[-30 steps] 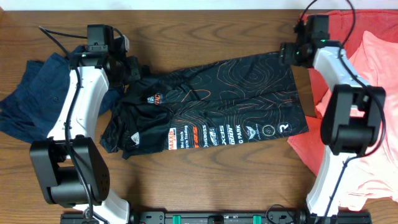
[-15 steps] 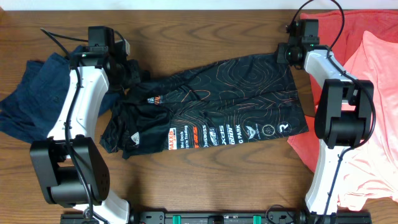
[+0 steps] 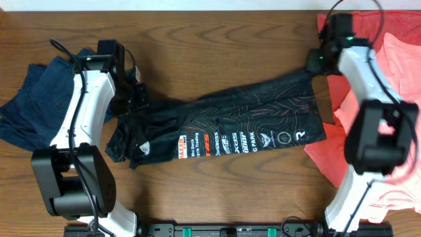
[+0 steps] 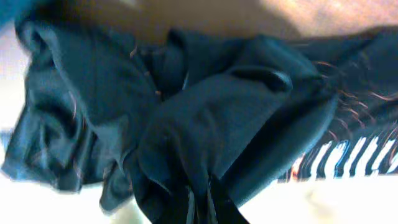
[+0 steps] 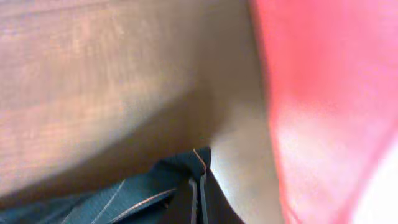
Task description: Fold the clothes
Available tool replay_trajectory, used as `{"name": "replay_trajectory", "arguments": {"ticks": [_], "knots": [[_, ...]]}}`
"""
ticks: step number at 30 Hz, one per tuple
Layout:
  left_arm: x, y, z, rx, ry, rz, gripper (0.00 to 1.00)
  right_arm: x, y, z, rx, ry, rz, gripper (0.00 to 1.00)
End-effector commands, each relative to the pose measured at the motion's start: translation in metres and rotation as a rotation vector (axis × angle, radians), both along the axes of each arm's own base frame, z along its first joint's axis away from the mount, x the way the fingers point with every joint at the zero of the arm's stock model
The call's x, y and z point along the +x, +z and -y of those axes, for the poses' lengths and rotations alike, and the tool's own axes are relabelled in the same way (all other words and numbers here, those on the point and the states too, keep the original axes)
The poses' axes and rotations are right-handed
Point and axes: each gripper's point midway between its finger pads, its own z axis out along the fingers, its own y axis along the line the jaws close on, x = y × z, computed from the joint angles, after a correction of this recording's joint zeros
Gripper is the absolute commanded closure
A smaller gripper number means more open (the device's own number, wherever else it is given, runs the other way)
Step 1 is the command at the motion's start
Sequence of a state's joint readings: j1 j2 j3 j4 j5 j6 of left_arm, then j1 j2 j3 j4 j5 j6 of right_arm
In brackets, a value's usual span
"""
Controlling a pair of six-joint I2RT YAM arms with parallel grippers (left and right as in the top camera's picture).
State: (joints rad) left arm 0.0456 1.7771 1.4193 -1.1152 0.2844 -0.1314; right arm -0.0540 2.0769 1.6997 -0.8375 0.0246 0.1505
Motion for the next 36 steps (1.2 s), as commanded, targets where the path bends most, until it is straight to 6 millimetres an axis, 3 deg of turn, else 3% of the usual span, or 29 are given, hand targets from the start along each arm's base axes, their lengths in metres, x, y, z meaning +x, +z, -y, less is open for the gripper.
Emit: {"name": "replay_trajectory", "arguments": {"ticks": [1, 6, 11, 13, 14, 16, 23, 30, 36], "knots": [[-0.025, 0.011, -0.010, 0.056, 0.007, -0.062, 0.94, -0.038, 0.036, 0.020, -0.071, -0.053, -0.065, 0.99], [-0.054, 0.008, -0.024, 0.141, -0.004, -0.183, 0.94, -0.098, 0.020, 0.025, -0.083, -0.061, -0.313, 0.99], [-0.062, 0.001, -0.024, 0.141, -0.005, -0.214, 0.94, -0.126, 0.003, 0.027, -0.100, -0.059, -0.420, 0.96], [-0.066, -0.002, -0.024, 0.140, -0.007, -0.228, 0.93, -0.134, -0.004, 0.027, -0.102, -0.058, -0.450, 0.88], [-0.069, -0.003, -0.023, 0.140, -0.008, -0.239, 0.86, -0.137, -0.007, 0.026, -0.101, -0.057, -0.462, 0.86], [-0.075, -0.004, -0.023, 0.139, -0.009, -0.260, 0.55, -0.144, -0.012, 0.026, -0.103, -0.055, -0.485, 0.81], [-0.083, -0.003, -0.023, 0.137, -0.012, -0.295, 0.55, -0.143, -0.016, 0.026, -0.107, 0.015, -0.486, 0.64], [-0.064, -0.007, -0.022, 0.132, 0.018, -0.219, 0.54, -0.128, -0.030, 0.006, -0.006, 0.171, -0.413, 0.48], [-0.059, -0.008, -0.021, 0.130, 0.023, -0.201, 0.52, -0.128, -0.050, -0.001, 0.056, 0.195, -0.379, 0.42]]}}
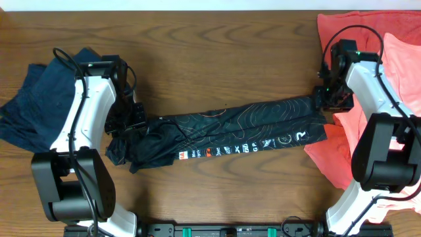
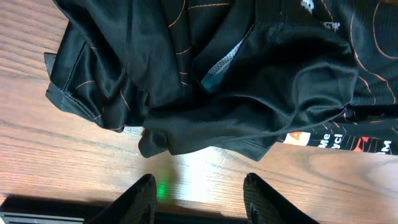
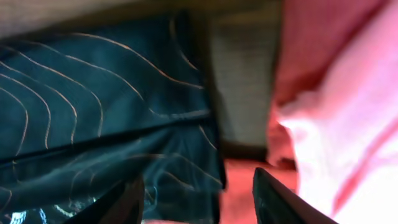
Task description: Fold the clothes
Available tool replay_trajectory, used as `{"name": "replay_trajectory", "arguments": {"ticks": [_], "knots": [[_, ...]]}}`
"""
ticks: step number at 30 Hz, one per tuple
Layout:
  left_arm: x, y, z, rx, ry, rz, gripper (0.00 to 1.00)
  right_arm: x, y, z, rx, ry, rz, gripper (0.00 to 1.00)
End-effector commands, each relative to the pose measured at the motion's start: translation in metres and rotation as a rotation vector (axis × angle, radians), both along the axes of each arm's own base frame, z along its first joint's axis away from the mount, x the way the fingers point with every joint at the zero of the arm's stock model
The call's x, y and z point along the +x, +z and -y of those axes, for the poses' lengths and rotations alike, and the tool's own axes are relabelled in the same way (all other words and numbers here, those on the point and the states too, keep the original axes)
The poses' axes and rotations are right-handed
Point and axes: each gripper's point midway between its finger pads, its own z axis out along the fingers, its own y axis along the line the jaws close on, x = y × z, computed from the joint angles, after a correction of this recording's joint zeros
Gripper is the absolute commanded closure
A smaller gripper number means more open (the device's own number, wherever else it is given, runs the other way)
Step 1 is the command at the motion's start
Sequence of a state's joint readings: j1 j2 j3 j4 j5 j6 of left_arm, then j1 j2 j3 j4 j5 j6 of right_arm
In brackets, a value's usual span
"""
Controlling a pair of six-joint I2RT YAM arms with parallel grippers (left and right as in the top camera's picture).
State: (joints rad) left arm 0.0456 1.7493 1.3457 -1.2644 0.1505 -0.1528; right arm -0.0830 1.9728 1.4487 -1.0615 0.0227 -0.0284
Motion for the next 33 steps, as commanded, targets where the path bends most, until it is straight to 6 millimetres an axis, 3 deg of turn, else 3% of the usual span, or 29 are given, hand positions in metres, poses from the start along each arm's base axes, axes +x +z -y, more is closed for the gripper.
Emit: {"name": "replay_trajectory", "arguments": {"ticks": [1, 4, 7, 10, 14, 17, 21, 22, 27, 33], "knots": [[-0.001, 0.001, -0.001, 0.004, 0.013, 0.009, 0.51, -0.005, -0.015, -0.006, 0.078, 0.044, -0.002, 0.40], [0.006, -0.002, -0.001, 0.005, 0.012, 0.038, 0.47, -0.006, -0.024, -0.007, 0.085, 0.043, 0.012, 0.32], [0.011, -0.007, 0.001, 0.005, 0.005, 0.061, 0.42, -0.007, -0.033, -0.018, 0.148, 0.069, 0.029, 0.31], [0.007, -0.015, 0.005, 0.005, -0.010, 0.051, 0.42, -0.011, -0.038, -0.034, 0.240, 0.105, 0.037, 0.30], [-0.002, -0.024, 0.008, 0.007, -0.004, 0.021, 0.42, -0.021, -0.047, -0.038, 0.261, 0.113, 0.019, 0.32], [-0.005, -0.026, 0.008, 0.008, 0.005, 0.011, 0.42, -0.021, -0.050, -0.037, 0.255, 0.117, 0.026, 0.45], [-0.005, -0.026, 0.008, 0.008, 0.005, 0.010, 0.42, -0.015, -0.050, -0.036, 0.244, 0.120, 0.052, 0.91], [-0.005, -0.026, 0.008, 0.008, 0.005, 0.010, 0.42, -0.013, -0.050, -0.034, 0.233, 0.119, 0.056, 0.99], [-0.005, -0.025, 0.008, 0.008, 0.005, 0.013, 0.43, 0.001, -0.040, 0.005, 0.063, -0.010, 0.078, 0.99], [-0.005, -0.023, 0.008, 0.008, 0.005, 0.021, 0.44, 0.033, 0.019, 0.037, 0.028, -0.128, 0.197, 0.99]]}}
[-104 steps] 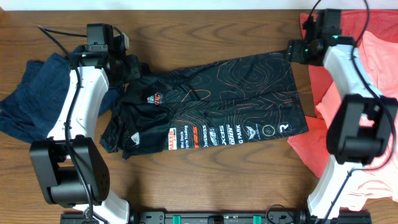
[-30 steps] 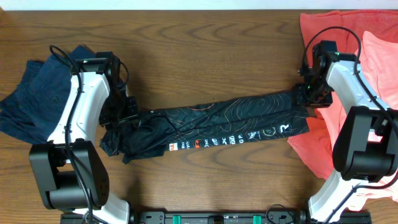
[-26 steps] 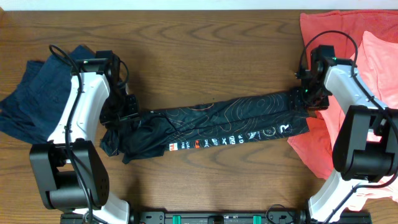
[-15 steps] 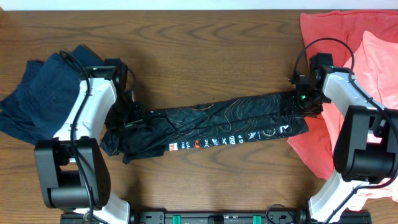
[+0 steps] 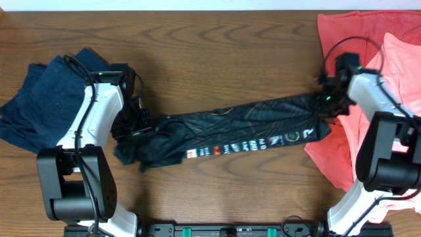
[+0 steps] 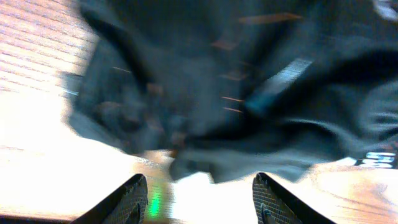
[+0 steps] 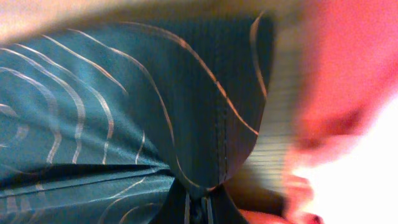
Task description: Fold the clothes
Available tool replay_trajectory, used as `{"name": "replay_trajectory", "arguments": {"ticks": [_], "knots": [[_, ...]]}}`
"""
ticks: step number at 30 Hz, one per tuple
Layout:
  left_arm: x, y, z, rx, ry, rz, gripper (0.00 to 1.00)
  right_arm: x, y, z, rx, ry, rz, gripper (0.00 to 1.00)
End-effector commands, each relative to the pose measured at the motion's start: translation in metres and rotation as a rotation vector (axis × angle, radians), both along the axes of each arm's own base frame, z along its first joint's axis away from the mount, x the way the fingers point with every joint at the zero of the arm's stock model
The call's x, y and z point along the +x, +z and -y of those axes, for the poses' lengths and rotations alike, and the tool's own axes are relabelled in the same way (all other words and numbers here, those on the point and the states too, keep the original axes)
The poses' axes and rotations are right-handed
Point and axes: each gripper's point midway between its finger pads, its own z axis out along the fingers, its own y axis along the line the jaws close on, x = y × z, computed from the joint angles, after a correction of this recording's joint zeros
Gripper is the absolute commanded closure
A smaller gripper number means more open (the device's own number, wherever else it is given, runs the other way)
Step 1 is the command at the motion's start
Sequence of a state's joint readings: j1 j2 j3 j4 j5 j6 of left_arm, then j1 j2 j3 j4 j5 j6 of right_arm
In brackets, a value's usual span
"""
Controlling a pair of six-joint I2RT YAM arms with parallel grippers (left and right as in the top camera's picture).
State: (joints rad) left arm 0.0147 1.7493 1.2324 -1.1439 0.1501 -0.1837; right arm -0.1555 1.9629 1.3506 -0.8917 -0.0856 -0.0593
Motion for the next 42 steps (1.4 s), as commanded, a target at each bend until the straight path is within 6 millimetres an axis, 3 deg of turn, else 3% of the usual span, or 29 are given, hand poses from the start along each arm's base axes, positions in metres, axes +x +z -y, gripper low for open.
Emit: {"name": "replay_trajectory", "arguments": {"ticks": [1, 4, 6, 13, 21, 23, 24, 25, 27, 31, 37, 42], "knots": [[0.000, 0.006, 0.000, 0.002, 0.005, 0.019, 0.44, 0.025, 0.048, 0.029, -0.068, -0.098, 0.106, 0.99], [0.000, 0.005, 0.000, 0.002, 0.005, 0.020, 0.44, 0.024, 0.069, 0.023, -0.066, -0.057, 0.106, 0.99], [0.000, 0.005, 0.000, 0.002, 0.005, 0.019, 0.44, 0.017, 0.073, 0.011, -0.052, -0.029, 0.078, 0.99], [0.000, 0.005, 0.000, 0.002, 0.005, 0.019, 0.44, -0.004, 0.072, -0.079, 0.062, 0.179, -0.010, 0.99], [0.000, 0.005, 0.000, 0.002, 0.005, 0.020, 0.44, -0.040, 0.059, -0.173, 0.058, 0.391, -0.078, 0.97], [0.000, 0.005, 0.000, 0.002, 0.005, 0.020, 0.44, -0.046, 0.054, -0.189, 0.057, 0.421, -0.078, 0.89], [0.000, 0.005, 0.000, 0.002, 0.005, 0.020, 0.44, -0.048, 0.053, -0.198, 0.057, 0.439, -0.075, 0.75], [0.000, 0.005, 0.000, 0.002, 0.005, 0.020, 0.44, -0.050, 0.052, -0.204, 0.057, 0.459, -0.071, 0.51], [0.000, 0.005, 0.000, 0.002, 0.005, 0.019, 0.43, -0.052, 0.052, -0.216, 0.059, 0.492, -0.056, 0.38], [-0.003, 0.006, 0.000, 0.002, 0.005, 0.006, 0.42, -0.047, 0.051, -0.216, 0.030, 0.481, -0.033, 0.35], [-0.007, 0.003, 0.000, 0.002, 0.005, -0.006, 0.31, -0.034, 0.050, -0.170, -0.132, 0.351, -0.032, 0.34], [-0.006, -0.017, 0.000, 0.002, 0.005, 0.020, 0.18, -0.035, 0.050, -0.146, -0.143, 0.289, -0.070, 0.35]]}}
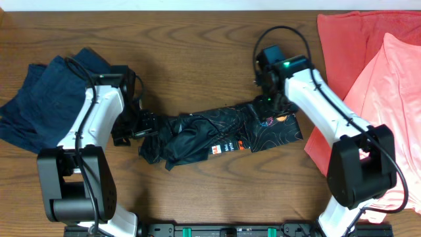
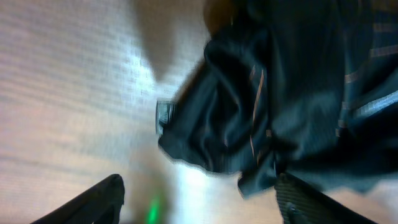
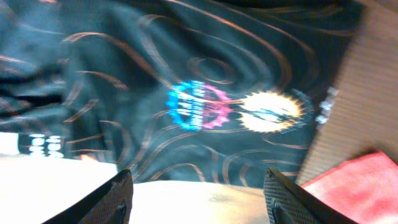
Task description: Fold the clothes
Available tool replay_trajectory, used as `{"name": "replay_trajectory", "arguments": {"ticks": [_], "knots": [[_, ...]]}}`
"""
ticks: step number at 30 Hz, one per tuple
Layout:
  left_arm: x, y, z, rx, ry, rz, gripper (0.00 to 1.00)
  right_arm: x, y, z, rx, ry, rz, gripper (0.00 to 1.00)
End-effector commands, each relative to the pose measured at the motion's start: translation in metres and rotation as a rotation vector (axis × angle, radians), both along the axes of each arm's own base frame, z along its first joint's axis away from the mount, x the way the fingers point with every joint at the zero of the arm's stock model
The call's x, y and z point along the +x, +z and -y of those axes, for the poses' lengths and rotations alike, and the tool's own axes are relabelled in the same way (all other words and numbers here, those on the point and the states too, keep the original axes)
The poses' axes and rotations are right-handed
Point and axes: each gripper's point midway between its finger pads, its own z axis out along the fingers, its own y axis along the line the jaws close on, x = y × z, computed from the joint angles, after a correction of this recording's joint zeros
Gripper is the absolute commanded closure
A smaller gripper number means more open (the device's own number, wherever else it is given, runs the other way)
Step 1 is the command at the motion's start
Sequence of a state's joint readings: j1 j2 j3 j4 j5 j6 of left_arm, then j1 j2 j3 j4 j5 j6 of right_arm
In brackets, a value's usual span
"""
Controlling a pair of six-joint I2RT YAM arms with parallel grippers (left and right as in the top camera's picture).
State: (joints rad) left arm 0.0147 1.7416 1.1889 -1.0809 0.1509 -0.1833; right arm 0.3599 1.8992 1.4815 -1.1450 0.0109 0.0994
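The black printed jersey (image 1: 217, 135) lies bunched across the middle of the table, its right part flat with logos facing up (image 3: 236, 106). My right gripper (image 1: 266, 108) hangs over that flat part, open with nothing between its fingers (image 3: 200, 202). My left gripper (image 1: 137, 125) sits at the jersey's crumpled left end (image 2: 261, 106), also open and empty (image 2: 199, 205).
A heap of navy clothes (image 1: 46, 99) lies at the table's left edge. Red and pink garments (image 1: 368, 72) cover the right side, and a red corner (image 3: 351, 180) shows beside the jersey. Bare wood (image 1: 197, 52) lies behind the jersey.
My right gripper was shut on the jersey's right end near the red clothes. Now it is open over the middle, and the jersey is much shorter. The left gripper stays open at the left end.
First both grippers were shut on the ends of the spread jersey. Then both were open and the jersey lay as a narrow strip. Then the right gripper was shut on the right end. Now that end lies toward the middle, released.
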Motion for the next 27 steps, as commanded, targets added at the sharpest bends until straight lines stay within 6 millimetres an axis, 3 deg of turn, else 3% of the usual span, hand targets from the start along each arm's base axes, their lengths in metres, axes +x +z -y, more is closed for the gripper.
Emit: {"name": "replay_trajectory", "arguments": {"ticks": [1, 6, 12, 16, 25, 27], "knots": [[-0.007, -0.013, 0.000, 0.002, 0.005, 0.005, 0.17, 0.002, -0.002, 0.024, -0.051, -0.071, -0.007, 0.35], [0.002, -0.038, 0.003, -0.013, 0.006, 0.083, 0.15, 0.002, -0.002, 0.033, -0.054, -0.096, -0.018, 0.35], [0.007, -0.049, 0.042, -0.252, -0.014, 0.153, 0.15, 0.003, -0.002, 0.033, -0.053, -0.097, -0.015, 0.35], [0.000, -0.052, 0.051, -0.306, -0.008, 0.146, 0.29, 0.003, -0.002, 0.034, -0.053, -0.098, -0.015, 0.35], [-0.006, -0.049, 0.066, -0.403, 0.004, 0.128, 0.30, 0.002, -0.002, 0.034, -0.054, -0.098, -0.017, 0.35], [-0.006, -0.048, 0.068, -0.414, 0.006, 0.128, 0.40, 0.002, -0.002, 0.034, -0.054, -0.098, -0.017, 0.35]]}}
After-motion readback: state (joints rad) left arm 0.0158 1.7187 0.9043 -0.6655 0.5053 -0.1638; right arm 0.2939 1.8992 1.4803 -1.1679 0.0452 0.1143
